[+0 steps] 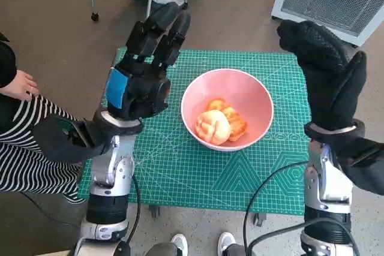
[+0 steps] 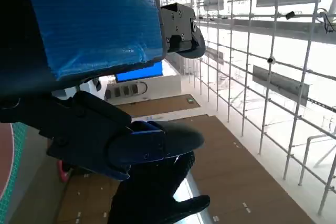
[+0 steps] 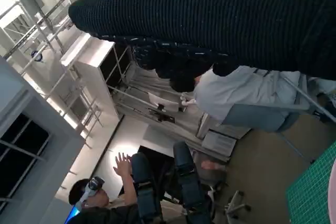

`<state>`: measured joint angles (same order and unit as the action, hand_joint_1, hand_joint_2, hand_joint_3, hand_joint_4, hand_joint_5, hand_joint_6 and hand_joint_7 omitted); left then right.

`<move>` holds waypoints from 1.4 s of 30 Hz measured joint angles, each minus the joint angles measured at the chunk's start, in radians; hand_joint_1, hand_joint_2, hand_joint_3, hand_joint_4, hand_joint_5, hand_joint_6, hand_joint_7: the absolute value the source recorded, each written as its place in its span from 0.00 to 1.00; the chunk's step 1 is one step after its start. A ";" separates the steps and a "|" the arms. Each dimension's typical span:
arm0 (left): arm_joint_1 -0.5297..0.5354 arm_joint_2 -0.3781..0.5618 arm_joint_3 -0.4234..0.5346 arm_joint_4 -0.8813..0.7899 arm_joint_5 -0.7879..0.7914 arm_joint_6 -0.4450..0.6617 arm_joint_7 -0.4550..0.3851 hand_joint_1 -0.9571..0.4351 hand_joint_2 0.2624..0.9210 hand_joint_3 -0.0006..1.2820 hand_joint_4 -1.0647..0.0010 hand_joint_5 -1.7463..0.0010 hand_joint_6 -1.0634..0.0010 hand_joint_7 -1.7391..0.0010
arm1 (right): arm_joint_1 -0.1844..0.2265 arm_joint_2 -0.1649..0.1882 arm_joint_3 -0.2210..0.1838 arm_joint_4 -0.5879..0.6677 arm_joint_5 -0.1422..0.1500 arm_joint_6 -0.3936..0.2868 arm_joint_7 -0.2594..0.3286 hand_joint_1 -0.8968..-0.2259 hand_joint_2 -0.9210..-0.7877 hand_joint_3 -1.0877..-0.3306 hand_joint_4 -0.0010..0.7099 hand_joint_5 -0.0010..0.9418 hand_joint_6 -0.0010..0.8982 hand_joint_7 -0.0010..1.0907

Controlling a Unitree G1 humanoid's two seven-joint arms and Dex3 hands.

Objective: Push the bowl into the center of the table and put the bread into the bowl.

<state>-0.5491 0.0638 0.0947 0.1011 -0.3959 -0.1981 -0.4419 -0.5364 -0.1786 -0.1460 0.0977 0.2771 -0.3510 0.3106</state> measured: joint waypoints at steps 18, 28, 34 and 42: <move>0.019 0.006 -0.004 -0.034 0.004 0.017 0.009 0.15 1.00 0.38 0.88 0.98 1.00 0.67 | 0.005 -0.001 -0.003 -0.018 0.004 0.019 0.004 0.27 0.00 0.38 0.20 0.00 0.04 0.45; 0.020 0.006 -0.004 -0.033 0.007 0.016 0.010 0.15 1.00 0.38 0.88 0.98 1.00 0.67 | 0.005 -0.001 -0.004 -0.018 0.005 0.022 0.006 0.27 0.00 0.38 0.20 0.00 0.04 0.45; 0.020 0.004 -0.003 -0.024 0.007 0.007 0.011 0.15 1.00 0.37 0.88 0.98 1.00 0.67 | 0.005 0.000 -0.004 -0.015 0.005 0.022 0.006 0.27 0.00 0.38 0.20 0.00 0.04 0.45; 0.020 -0.003 -0.003 -0.004 0.007 -0.004 0.015 0.16 1.00 0.37 0.88 0.98 1.00 0.70 | 0.005 0.000 -0.004 -0.010 0.005 0.022 0.008 0.27 0.00 0.38 0.20 0.00 0.04 0.45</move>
<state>-0.5289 0.0610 0.0918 0.0973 -0.3886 -0.2023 -0.4269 -0.5313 -0.1781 -0.1499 0.0877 0.2822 -0.3292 0.3185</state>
